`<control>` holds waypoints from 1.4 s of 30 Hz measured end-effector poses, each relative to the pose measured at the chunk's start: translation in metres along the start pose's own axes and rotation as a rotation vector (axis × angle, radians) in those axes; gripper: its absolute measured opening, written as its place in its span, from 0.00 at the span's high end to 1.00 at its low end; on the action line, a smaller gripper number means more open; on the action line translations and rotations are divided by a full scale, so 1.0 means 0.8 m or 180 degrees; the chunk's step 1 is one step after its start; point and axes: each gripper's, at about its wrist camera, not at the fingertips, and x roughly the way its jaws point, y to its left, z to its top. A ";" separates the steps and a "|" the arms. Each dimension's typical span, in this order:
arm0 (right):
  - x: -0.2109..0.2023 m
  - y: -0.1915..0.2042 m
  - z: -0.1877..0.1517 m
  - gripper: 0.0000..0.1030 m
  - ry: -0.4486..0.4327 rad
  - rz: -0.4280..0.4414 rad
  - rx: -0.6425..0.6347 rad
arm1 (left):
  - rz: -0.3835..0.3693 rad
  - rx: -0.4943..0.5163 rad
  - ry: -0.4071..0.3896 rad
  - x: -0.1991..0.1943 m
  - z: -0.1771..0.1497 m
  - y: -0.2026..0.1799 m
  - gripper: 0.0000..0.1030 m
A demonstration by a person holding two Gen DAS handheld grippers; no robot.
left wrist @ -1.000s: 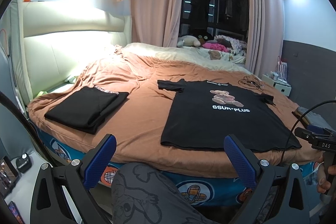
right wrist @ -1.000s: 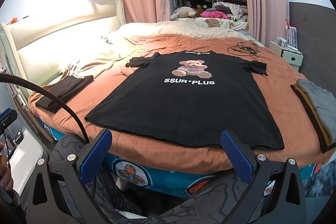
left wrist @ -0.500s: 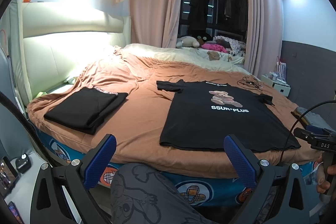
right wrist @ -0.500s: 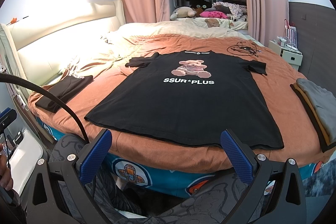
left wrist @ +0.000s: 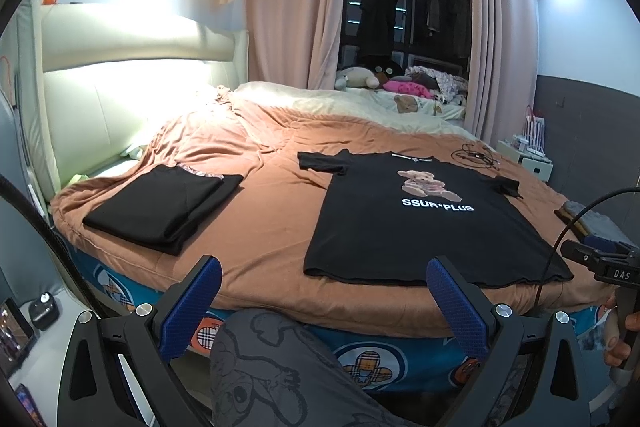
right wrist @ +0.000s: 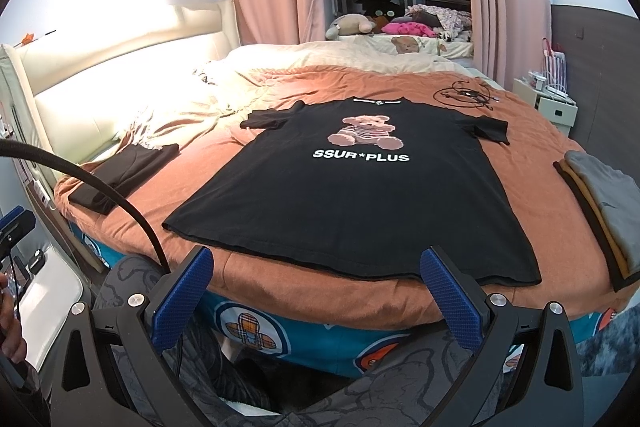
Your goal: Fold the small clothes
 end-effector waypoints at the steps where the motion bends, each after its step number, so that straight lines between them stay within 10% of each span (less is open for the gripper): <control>1: 0.000 0.000 0.000 0.00 0.0000 0.0002 0.0005 | 0.0001 0.0000 -0.0001 0.000 0.000 0.000 0.00; 21: 0.026 -0.008 0.009 0.00 0.0047 -0.0005 -0.0004 | -0.0017 0.0002 0.0077 0.035 -0.006 0.008 0.00; 42: 0.153 -0.037 0.097 0.00 0.0230 0.0075 0.0168 | -0.0124 -0.0021 0.0343 0.193 0.084 0.022 0.00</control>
